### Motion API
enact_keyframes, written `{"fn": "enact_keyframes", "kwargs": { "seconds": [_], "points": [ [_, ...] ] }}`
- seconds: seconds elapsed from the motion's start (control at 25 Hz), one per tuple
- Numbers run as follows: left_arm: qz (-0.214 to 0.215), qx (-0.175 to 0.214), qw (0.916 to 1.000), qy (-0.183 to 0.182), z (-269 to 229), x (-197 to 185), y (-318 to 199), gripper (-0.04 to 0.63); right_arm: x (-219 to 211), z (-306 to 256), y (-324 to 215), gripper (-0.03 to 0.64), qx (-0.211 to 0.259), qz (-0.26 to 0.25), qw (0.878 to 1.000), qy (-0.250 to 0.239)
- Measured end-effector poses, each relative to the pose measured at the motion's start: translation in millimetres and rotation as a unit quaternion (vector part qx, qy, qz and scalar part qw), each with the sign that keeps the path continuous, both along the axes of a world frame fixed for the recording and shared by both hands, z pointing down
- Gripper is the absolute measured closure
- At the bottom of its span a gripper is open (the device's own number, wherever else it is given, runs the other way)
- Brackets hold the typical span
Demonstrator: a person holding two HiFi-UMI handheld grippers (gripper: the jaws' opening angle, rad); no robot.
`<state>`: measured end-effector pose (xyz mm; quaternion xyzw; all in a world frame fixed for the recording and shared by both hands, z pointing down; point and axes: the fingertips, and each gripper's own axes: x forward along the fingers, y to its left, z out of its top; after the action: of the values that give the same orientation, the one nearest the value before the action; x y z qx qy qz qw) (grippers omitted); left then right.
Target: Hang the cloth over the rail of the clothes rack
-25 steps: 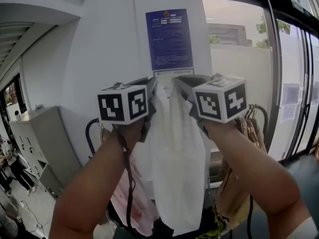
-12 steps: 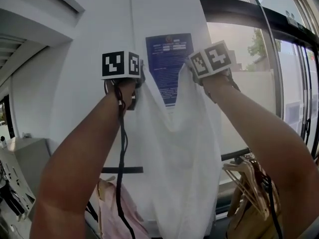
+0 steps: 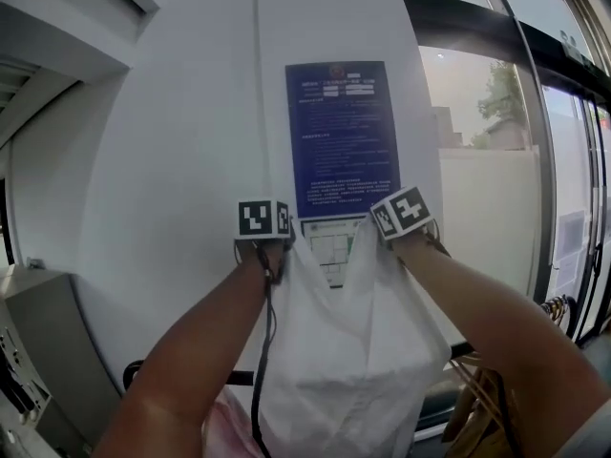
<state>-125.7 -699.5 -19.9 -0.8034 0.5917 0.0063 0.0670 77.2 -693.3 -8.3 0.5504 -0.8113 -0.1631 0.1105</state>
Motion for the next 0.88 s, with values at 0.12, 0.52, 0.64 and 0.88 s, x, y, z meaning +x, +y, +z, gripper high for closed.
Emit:
{"fn": "enact_keyframes", "kwargs": {
  "seconds": [0.12,0.52,0.64,0.88],
  "points": [
    [0.001,-0.02,0.9995,0.026,37.8,3.1,-30.4,0.586,-6.8,41.1,-32.3,0.611,-0.017,-0.011,0.999,-0.025],
    [0.003,-0.055,0.9984,0.011,81.1,13.1,-63.3,0.559,-23.9,68.7,-55.9,0.598,-0.043,-0.05,0.997,-0.042],
    [0.002,-0.065,0.9978,0.011,86.6,11.9,-65.9,0.455,-25.5,79.8,-59.6,0.552,-0.062,-0.044,0.996,-0.035],
    [0.015,-0.085,0.9952,0.046,87.8,3.0,-72.0,0.351,-18.5,75.7,-64.9,0.461,-0.065,-0.026,0.997,-0.046]
  ]
}}
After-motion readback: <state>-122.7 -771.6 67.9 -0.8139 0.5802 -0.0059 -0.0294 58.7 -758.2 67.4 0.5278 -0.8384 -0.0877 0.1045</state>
